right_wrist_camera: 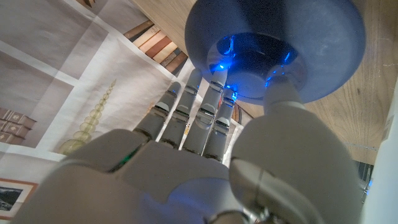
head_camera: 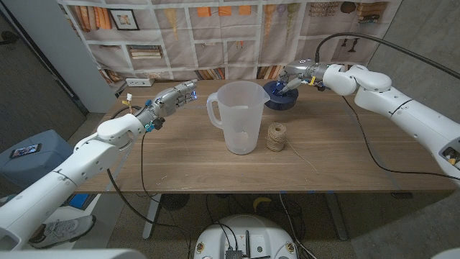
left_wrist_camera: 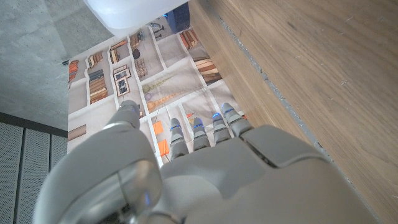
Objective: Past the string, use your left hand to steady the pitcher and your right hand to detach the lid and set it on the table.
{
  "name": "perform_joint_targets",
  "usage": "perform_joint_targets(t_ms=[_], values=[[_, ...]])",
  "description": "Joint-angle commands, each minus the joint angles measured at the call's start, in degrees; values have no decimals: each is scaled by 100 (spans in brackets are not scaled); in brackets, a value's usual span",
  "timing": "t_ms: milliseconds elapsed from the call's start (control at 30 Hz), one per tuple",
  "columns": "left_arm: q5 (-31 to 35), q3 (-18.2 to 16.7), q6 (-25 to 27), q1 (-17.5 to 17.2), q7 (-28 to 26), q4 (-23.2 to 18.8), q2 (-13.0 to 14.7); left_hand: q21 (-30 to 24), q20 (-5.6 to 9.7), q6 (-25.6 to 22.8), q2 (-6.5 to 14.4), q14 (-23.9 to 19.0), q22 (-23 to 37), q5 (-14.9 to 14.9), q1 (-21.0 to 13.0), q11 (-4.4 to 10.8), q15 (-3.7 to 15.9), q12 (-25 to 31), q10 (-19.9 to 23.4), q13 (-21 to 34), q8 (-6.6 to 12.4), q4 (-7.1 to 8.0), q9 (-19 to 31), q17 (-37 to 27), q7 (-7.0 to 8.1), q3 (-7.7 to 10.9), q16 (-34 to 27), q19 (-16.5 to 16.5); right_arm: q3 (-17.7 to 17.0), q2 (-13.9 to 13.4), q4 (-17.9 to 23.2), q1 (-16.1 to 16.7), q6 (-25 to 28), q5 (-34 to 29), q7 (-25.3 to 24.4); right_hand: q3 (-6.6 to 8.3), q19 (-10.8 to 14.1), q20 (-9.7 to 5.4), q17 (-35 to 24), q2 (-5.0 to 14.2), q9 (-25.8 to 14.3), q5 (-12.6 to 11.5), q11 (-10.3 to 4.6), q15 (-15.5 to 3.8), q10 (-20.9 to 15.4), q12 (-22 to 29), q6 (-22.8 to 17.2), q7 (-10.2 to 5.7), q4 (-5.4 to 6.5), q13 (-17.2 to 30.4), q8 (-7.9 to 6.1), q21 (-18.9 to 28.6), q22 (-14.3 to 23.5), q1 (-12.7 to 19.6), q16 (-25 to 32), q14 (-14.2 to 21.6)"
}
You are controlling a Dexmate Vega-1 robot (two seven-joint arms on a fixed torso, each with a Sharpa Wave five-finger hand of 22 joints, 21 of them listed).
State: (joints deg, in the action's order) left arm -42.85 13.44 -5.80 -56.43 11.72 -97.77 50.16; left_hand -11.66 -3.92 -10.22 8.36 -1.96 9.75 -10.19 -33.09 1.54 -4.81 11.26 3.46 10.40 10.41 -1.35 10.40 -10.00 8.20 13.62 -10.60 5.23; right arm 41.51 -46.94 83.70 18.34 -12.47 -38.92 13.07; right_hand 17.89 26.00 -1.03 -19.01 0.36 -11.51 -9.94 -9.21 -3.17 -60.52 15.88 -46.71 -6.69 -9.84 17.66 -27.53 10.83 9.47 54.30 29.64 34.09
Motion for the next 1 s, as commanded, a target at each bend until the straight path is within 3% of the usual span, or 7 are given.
perform_joint_targets(t_ms=[33, 300, 733, 1000], values=[[81, -33, -133, -9, -253, 176, -151, -34, 5, -62, 2, -67, 15, -32, 46, 56, 11, 47, 41, 5, 24, 30, -5, -11, -22, 11, -28, 99, 281, 137, -195, -17, 75, -252, -77, 110, 23, -4, -21, 562, -172, -31, -334, -874, -327, -11, -812, -552, 111, 27, -509, 34, 22, 463, -14, 50], [110, -22, -216, 19, -252, 277, -211, -34, 14, -117, 43, -102, 15, -41, 49, 94, 42, 46, 58, 3, 39, -1, -8, -2, -41, 56, -22, 147, 451, 203, -263, 5, 120, -446, -176, 52, 37, 12, -23, 509, -194, -19, -334, -833, -229, -80, -647, -563, 147, 17, -480, 33, 25, 339, -71, -32], [28, -137, -50, -208, -499, 73, -137, -20, 9, -231, 108, -124, 16, -51, 50, 115, 41, 57, 116, 2, 63, -45, -11, 4, -51, 134, -6, 175, 599, 267, -500, -16, 138, -598, -381, 7, 49, 41, -47, 438, -221, -15, -341, -822, -201, -101, -600, -573, 116, 32, -497, 32, 25, 319, -80, -83], [123, 4, -319, -15, -421, 486, -422, -16, 177, -237, 164, -97, 18, -55, 80, 119, 119, 43, 107, 1, 48, -56, -11, -1, -86, 199, 14, 214, 654, 241, -435, 46, 229, -658, -377, -161, 36, 121, -52, 237, -159, -16, -326, -728, 277, -351, -7, -583, 171, -28, -266, 21, 28, 24, -261, -396]])
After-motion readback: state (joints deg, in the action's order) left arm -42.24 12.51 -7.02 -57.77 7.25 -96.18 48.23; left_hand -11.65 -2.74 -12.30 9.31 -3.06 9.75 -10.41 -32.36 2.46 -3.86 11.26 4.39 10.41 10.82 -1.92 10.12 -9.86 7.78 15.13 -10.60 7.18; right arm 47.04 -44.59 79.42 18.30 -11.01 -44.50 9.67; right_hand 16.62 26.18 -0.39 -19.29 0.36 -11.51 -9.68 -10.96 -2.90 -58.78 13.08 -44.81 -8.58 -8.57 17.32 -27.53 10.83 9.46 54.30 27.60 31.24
